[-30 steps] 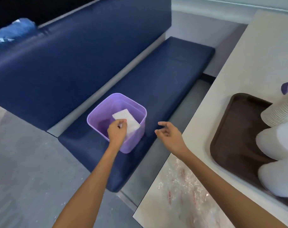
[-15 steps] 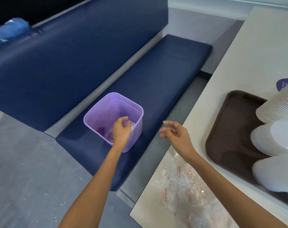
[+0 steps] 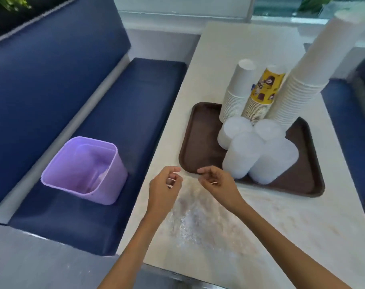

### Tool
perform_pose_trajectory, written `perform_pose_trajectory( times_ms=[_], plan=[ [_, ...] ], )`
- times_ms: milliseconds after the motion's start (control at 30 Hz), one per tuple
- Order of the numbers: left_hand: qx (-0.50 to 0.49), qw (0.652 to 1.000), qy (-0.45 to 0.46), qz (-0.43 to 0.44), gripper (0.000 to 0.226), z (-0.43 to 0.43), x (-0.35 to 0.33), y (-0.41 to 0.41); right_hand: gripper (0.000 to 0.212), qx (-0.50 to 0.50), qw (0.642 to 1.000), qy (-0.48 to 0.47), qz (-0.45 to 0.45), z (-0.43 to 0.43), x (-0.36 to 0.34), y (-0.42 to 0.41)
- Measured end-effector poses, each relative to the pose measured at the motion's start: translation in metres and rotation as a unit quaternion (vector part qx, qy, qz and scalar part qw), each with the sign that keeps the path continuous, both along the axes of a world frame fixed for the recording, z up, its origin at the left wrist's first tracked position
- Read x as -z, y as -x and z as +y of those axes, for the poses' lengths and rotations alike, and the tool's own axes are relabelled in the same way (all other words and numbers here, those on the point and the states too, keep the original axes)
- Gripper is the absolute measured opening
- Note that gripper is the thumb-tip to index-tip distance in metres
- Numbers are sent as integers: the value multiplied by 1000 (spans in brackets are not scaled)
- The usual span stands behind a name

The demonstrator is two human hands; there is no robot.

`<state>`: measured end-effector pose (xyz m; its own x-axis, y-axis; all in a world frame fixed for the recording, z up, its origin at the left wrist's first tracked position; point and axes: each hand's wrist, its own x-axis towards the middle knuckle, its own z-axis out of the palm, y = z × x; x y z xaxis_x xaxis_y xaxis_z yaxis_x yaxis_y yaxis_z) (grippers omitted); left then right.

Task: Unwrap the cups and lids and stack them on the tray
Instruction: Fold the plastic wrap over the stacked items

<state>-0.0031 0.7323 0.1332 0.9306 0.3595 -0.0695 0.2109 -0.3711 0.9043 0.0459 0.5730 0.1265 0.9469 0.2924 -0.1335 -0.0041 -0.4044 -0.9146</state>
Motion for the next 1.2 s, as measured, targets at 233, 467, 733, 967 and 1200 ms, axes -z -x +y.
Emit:
perform_pose_trajectory(
  times_ms=[233,467,733,967,1200],
  plan=[
    [62,985,-110,116,31,-53,23,16,24,22,985,161,-54,-89,13,28],
    [36,947,-262,181,64,-73,33,11,27,13,973,230,-31,-123,23,39],
    [55,941,-280,181,28,-80,35,2,30,22,977,210,-19,-126,29,38],
    [94,972,-197,84,9,-80,29,5,36,31,971,233,-33,-125,30,36],
    [163,985,-50,40,27,-77,24,11,62,-50,945,281,-161,-112,16,23]
  ],
)
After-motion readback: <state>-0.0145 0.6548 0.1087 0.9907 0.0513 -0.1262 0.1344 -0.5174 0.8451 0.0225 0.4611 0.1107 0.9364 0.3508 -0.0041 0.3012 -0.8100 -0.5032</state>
